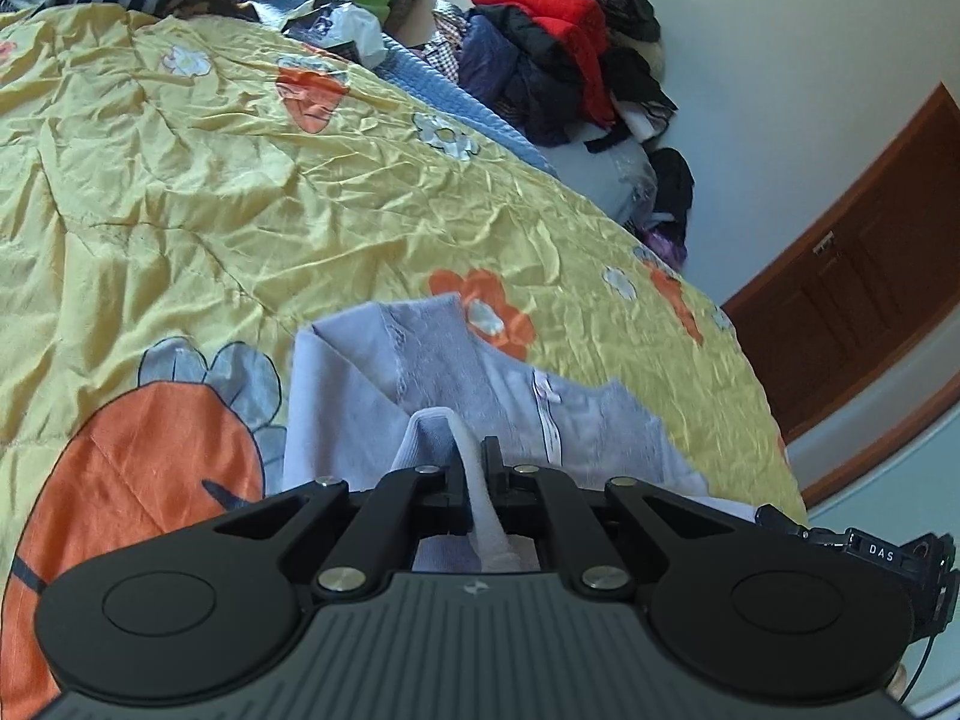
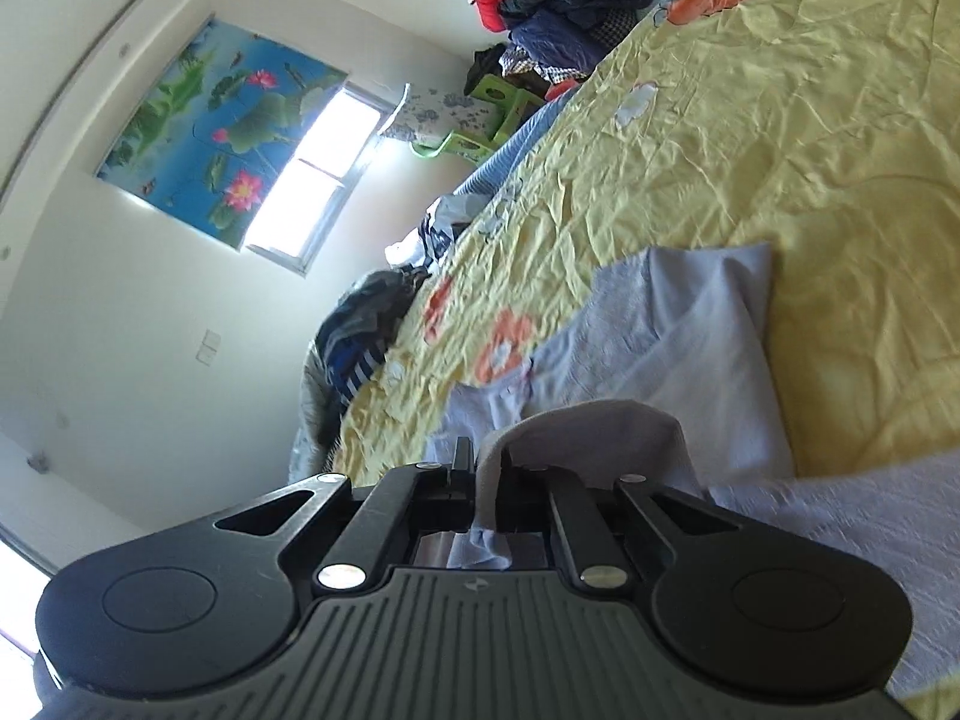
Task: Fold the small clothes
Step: 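Lay the hem over the collar and open both grippers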
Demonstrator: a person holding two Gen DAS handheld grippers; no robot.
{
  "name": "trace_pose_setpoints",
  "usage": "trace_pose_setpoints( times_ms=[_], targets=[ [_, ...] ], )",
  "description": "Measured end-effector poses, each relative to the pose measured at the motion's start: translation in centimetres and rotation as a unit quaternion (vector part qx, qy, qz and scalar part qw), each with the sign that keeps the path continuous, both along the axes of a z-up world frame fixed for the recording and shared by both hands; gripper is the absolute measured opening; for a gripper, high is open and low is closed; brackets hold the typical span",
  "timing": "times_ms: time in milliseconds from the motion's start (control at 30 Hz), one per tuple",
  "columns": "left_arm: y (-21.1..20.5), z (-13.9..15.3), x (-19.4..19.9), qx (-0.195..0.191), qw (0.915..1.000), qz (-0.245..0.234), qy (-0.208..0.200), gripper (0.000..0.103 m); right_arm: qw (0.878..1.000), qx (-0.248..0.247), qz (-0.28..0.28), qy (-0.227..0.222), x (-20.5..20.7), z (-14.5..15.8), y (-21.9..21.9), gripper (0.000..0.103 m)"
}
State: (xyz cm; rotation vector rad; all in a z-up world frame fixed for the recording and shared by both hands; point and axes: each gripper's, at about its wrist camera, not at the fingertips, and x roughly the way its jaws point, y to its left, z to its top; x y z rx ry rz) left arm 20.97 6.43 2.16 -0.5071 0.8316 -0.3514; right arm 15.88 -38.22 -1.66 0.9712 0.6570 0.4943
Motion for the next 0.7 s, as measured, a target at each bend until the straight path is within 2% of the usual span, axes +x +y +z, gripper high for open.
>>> trace_pose_setpoints(
  times_ms=[167, 467, 500, 567, 600, 633, 700],
  targets=[
    [0.6, -1.3, 2.6, -0.033, 0.9985, 0.019, 0.038, 0.002, 0.999, 0.034, -0.032, 0.017, 2.6, -1.0, -0.4, 0.011],
    [0.4, -3.2, 5.0, -0.075, 0.9934, 0.006, 0.087, 0.003, 0.995, 0.054, -0.051, 0.071, 4.9, -4.0, -0.1, 0.015],
    [0.5, -3.3, 5.2, -0.083, 0.9923, 0.006, 0.091, 0.003, 0.994, 0.059, -0.053, 0.076, 5.2, -4.2, -0.1, 0.018],
    [0.8, -3.6, 5.7, -0.096, 0.9899, 0.008, 0.104, 0.003, 0.992, 0.072, -0.058, 0.087, 5.5, -4.7, -0.3, 0.03],
    [0.9, -3.7, 6.1, -0.106, 0.988, 0.009, 0.112, 0.003, 0.991, 0.081, -0.059, 0.093, 5.8, -5.0, -0.4, 0.041],
    [1.2, -4.0, 6.4, -0.117, 0.9855, 0.011, 0.122, 0.003, 0.99, 0.091, -0.059, 0.094, 6.1, -5.2, -0.5, 0.046],
    [1.8, -4.5, 7.0, -0.143, 0.9787, 0.021, 0.146, 0.004, 0.988, 0.103, -0.066, 0.098, 6.6, -5.5, -0.8, 0.05]
  ],
)
